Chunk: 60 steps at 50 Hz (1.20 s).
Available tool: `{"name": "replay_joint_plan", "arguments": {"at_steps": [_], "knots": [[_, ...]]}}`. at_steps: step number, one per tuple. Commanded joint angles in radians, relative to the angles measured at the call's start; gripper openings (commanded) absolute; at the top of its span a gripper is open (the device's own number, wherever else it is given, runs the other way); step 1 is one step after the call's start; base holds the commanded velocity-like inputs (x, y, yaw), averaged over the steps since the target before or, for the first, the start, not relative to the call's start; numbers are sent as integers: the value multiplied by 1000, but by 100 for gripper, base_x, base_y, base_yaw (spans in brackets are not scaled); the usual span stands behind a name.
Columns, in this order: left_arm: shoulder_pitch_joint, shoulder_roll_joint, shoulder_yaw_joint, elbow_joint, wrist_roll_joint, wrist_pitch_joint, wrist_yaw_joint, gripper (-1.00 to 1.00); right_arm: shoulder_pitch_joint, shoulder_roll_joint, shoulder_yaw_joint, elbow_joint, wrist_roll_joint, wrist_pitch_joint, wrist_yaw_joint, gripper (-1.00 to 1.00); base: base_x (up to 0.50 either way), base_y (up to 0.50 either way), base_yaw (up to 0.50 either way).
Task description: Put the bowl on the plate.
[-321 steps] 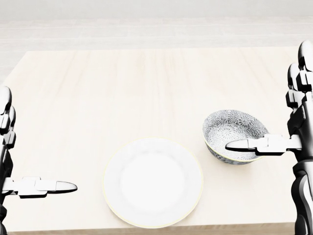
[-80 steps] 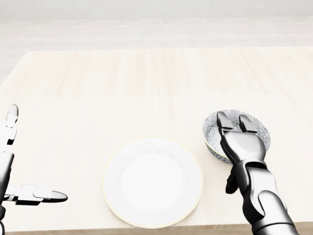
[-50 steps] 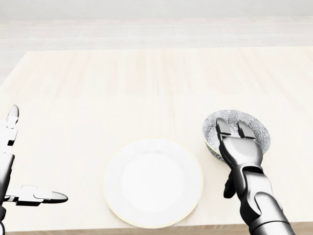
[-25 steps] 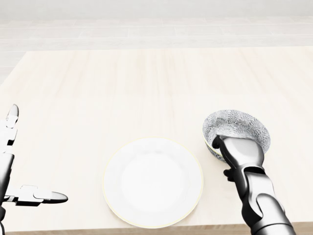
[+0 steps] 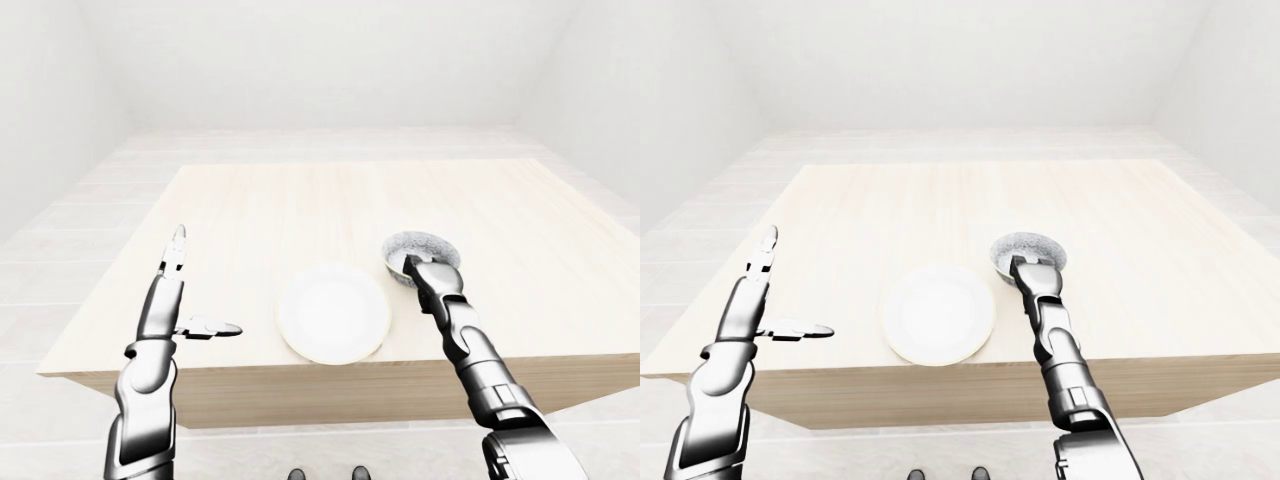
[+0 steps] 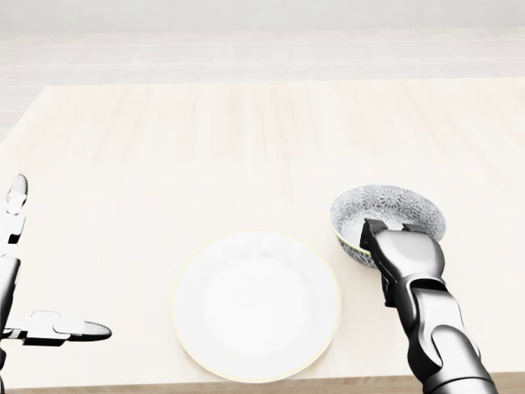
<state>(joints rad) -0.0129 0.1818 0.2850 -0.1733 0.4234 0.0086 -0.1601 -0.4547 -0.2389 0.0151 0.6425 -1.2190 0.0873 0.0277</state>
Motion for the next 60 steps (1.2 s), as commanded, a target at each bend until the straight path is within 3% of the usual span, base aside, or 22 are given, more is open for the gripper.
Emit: {"name": "replay_joint_plan", "arguments": {"at_steps": [1, 16, 29, 39, 45, 48, 60], "knots": [[-1, 2, 4, 6, -2, -5, 0, 100, 15, 0, -1, -49, 4, 0, 18, -99, 0, 0, 0], [0, 2, 7, 1, -6, -3, -2, 100, 43, -11, -25, -192, -22, 0, 78, -100, 0, 0, 0], [-8, 3, -3, 19, 4, -2, 5, 100, 115, -2, -61, -450, -29, 0, 180, -100, 0, 0, 0], [3, 3, -13, 38, 31, -21, 13, 100, 184, 21, -70, -617, -51, 0, 226, -100, 0, 0, 0], [10, 3, -20, 54, 45, -38, 16, 100, 206, 35, -78, -678, -57, 0, 246, -100, 0, 0, 0], [16, 6, -30, 73, 71, -59, 28, 100, 224, 42, -81, -723, -57, 0, 260, -100, 0, 0, 0], [15, 4, -43, 107, 112, -85, 40, 100, 307, 85, -83, -885, -40, 0, 322, -100, 0, 0, 0]]}}
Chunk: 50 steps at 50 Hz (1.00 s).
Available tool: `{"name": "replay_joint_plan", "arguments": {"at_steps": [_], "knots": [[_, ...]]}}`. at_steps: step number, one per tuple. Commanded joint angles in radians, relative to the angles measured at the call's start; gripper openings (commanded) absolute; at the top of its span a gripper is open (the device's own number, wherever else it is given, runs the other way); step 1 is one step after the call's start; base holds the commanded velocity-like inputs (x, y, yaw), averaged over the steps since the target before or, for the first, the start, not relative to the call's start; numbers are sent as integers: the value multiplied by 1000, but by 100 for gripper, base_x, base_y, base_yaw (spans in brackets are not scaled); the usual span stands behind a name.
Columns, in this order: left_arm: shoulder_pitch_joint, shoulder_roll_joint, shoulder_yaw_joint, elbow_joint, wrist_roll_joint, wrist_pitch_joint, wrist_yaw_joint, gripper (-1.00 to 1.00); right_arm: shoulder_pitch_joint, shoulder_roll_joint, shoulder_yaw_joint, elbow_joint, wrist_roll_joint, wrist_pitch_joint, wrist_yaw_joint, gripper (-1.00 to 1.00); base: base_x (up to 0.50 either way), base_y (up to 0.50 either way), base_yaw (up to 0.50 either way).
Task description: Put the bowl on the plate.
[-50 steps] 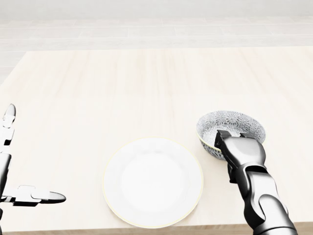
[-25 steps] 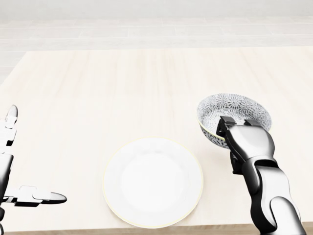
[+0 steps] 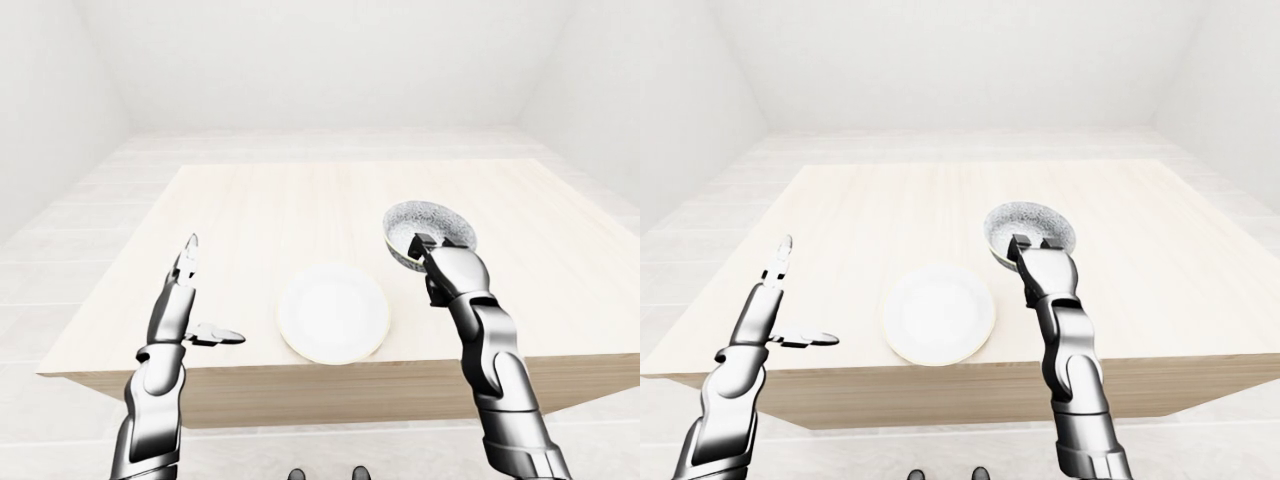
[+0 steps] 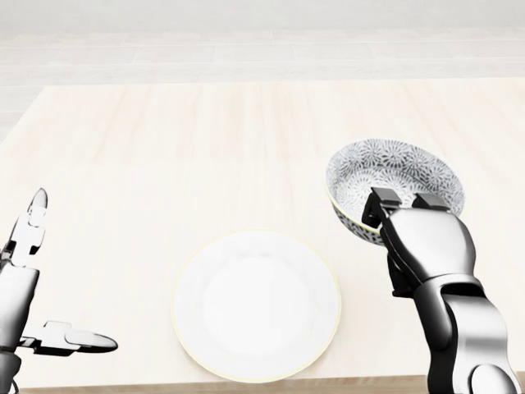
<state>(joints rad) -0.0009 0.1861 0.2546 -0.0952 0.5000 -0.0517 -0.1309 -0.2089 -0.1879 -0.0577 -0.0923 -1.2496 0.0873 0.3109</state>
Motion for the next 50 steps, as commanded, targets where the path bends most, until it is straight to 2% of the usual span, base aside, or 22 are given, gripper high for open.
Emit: {"name": "replay_joint_plan", "arguments": {"at_steps": [1, 9, 17, 23, 27, 35, 50], "knots": [[6, -1, -15, 28, 41, -27, 10, 100, 61, 34, -13, -153, -11, 0, 40, -100, 0, 0, 0], [9, -5, -18, 21, 54, -26, 8, 100, 82, 41, -21, -218, -3, 0, 65, -100, 0, 0, 0], [10, -8, -24, 29, 67, -32, 10, 100, 161, 64, -8, -309, -11, 0, 62, -100, 0, 0, 0], [21, -12, -23, -1, 70, -25, -4, 100, 219, 83, 2, -380, -24, 0, 72, -100, 0, 0, 0], [17, -11, -20, 7, 70, -29, -2, 100, 264, 98, 12, -429, -28, 0, 77, -100, 0, 0, 0], [23, -11, -20, 18, 72, -36, 2, 100, 435, 140, 75, -551, -33, 0, 67, -100, 0, 0, 0], [35, -10, -7, 14, 77, -36, -7, 100, 453, 161, 94, -568, -39, 0, 51, -100, 0, 0, 0]]}}
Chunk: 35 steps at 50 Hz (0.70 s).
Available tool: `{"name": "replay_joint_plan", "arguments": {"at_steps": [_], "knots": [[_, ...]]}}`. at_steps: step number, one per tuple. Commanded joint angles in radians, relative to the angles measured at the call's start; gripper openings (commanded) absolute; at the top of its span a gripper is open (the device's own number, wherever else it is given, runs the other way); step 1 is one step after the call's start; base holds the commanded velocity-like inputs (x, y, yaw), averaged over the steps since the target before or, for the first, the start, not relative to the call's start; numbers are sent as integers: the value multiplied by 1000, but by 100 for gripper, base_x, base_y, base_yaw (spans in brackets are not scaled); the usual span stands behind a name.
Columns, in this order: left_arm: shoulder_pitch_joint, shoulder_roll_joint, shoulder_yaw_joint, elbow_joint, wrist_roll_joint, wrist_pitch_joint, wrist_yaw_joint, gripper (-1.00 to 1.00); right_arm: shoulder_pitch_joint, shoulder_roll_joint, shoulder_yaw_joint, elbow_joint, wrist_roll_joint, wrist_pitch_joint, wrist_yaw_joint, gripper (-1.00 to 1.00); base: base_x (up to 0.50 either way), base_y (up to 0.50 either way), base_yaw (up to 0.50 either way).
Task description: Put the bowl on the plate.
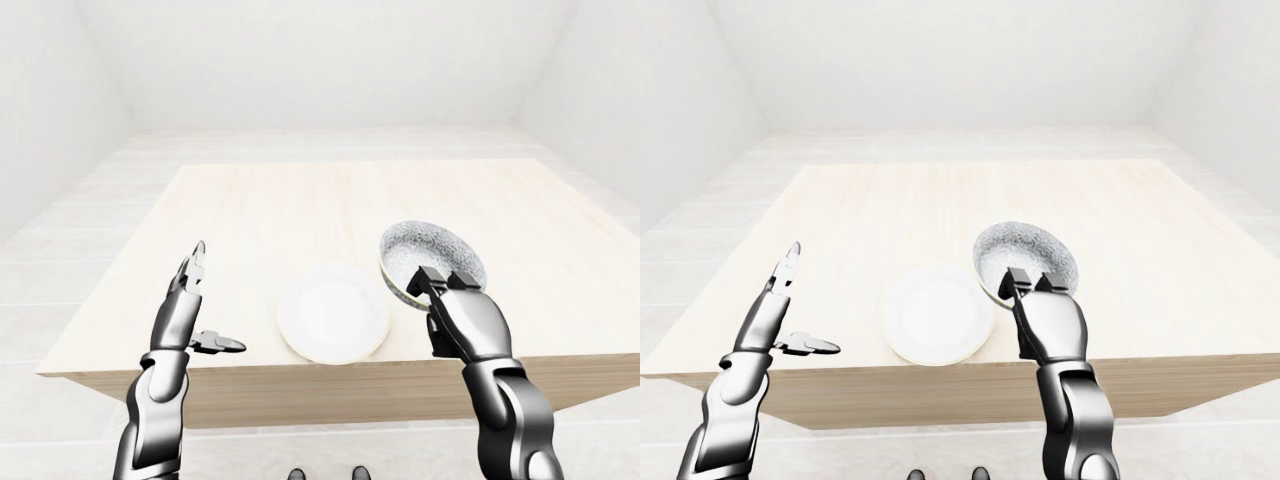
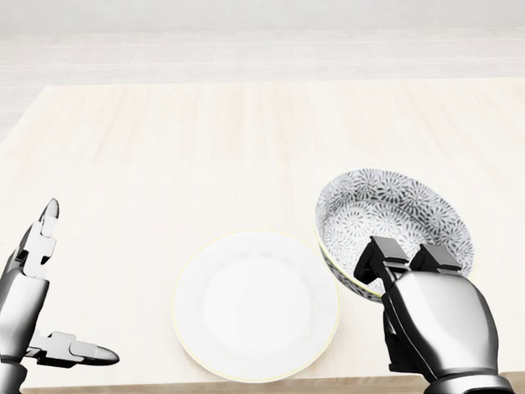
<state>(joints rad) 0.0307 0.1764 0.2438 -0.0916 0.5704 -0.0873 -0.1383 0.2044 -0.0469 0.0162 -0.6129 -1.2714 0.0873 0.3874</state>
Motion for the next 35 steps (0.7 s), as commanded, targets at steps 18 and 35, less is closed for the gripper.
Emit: {"name": "replay_joint_plan", "arguments": {"at_steps": [18, 35], "knots": [[-3, 0, -12, 30, 27, 0, 6, 100, 116, 26, 74, -113, -4, -26, -65, -100, 0, 0, 0], [-14, 3, -20, 66, 35, 0, 20, 100, 143, 18, 131, -123, -11, -27, -114, -100, 0, 0, 0]]}}
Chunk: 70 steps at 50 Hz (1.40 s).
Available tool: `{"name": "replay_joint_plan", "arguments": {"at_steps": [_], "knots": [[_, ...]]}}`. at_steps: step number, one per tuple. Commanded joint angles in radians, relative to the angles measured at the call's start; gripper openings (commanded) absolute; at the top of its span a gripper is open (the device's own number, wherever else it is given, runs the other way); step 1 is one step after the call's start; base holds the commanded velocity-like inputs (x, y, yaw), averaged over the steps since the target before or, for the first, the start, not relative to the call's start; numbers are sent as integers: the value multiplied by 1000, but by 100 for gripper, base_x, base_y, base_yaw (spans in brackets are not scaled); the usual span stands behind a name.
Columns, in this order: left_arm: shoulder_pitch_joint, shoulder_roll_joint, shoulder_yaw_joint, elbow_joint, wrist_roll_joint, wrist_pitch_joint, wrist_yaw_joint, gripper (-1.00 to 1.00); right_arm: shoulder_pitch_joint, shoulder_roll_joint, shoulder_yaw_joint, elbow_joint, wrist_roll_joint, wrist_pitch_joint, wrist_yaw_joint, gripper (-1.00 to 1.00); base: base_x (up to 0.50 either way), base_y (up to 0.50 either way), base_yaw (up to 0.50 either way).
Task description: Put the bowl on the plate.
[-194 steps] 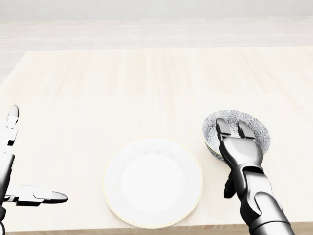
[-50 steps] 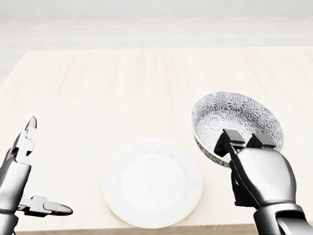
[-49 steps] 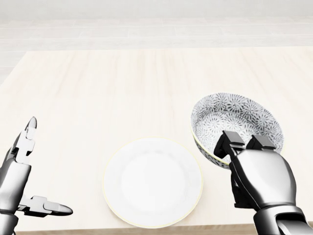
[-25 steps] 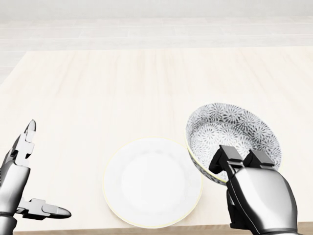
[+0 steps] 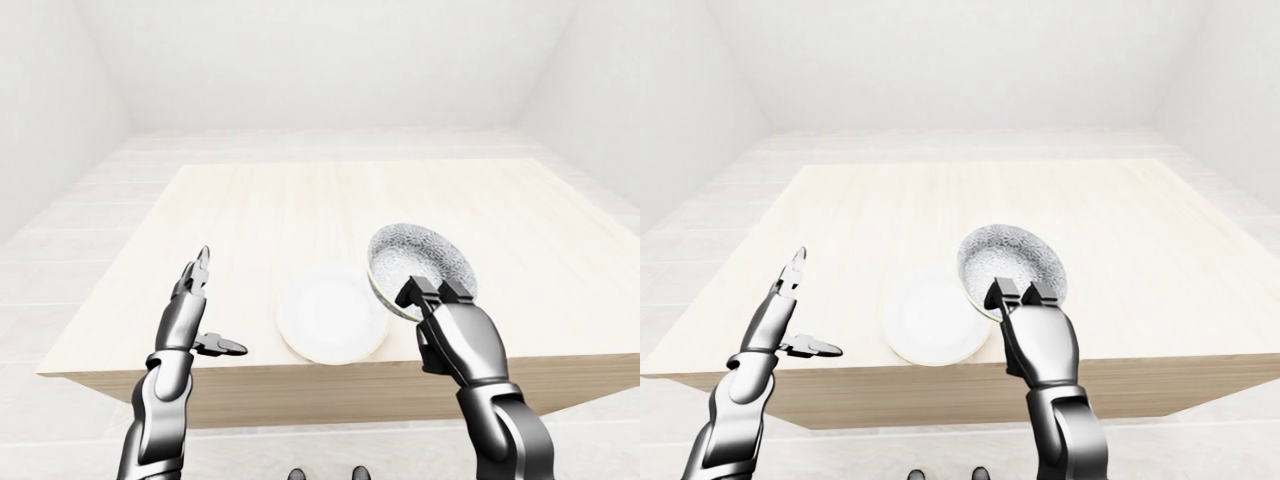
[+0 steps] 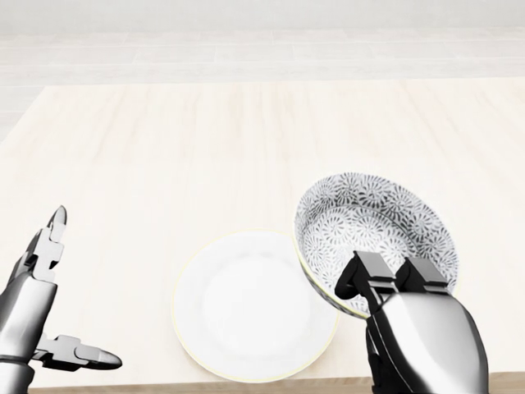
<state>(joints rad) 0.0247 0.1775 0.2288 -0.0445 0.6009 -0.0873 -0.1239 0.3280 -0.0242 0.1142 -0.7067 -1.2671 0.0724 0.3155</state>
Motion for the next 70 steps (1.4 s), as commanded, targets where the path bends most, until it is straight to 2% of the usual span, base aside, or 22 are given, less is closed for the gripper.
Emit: {"name": "replay_joint_plan", "arguments": {"at_steps": [1, 11, 18, 22, 27, 38, 43, 50, 56, 70], "knots": [[-9, 2, -5, 19, 4, 0, 6, 100, 24, -6, 39, -35, -14, -14, -43, -100, 0, 0, 0], [-10, 1, -12, 21, 8, 0, 9, 100, 90, -22, 125, -64, -45, -30, -83, -100, 0, 0, 0], [-6, 2, -11, 12, 8, 0, 7, 100, 86, -30, 178, -58, -68, -10, -87, -100, 0, 0, 0], [1, 0, -9, 1, 7, 0, 3, 100, 59, -33, 209, -38, -86, 14, -83, -100, 0, 0, 0], [2, 1, -4, 0, 7, 0, 1, 100, 13, -29, 248, 19, -111, 15, -84, -100, 0, 0, 0], [4, 3, 4, -8, 4, 0, -9, 100, -105, -2, 264, 106, -117, 15, -66, -100, 0, 0, 0], [3, 4, 4, 17, 4, 0, 4, 100, -126, 3, 268, 130, -113, 15, -69, -100, 0, 0, 0], [6, 2, 9, -23, 1, 0, -21, 100, -156, 12, 271, 170, -108, 15, -74, -100, 0, 0, 0], [8, 5, 9, 18, 5, 0, 4, 100, -154, 10, 274, 191, -107, 15, -90, -100, 0, 0, 0], [3, 7, 8, 33, 4, 0, 11, 100, -154, 9, 288, 227, -106, 15, -115, -100, 0, 0, 0]]}}
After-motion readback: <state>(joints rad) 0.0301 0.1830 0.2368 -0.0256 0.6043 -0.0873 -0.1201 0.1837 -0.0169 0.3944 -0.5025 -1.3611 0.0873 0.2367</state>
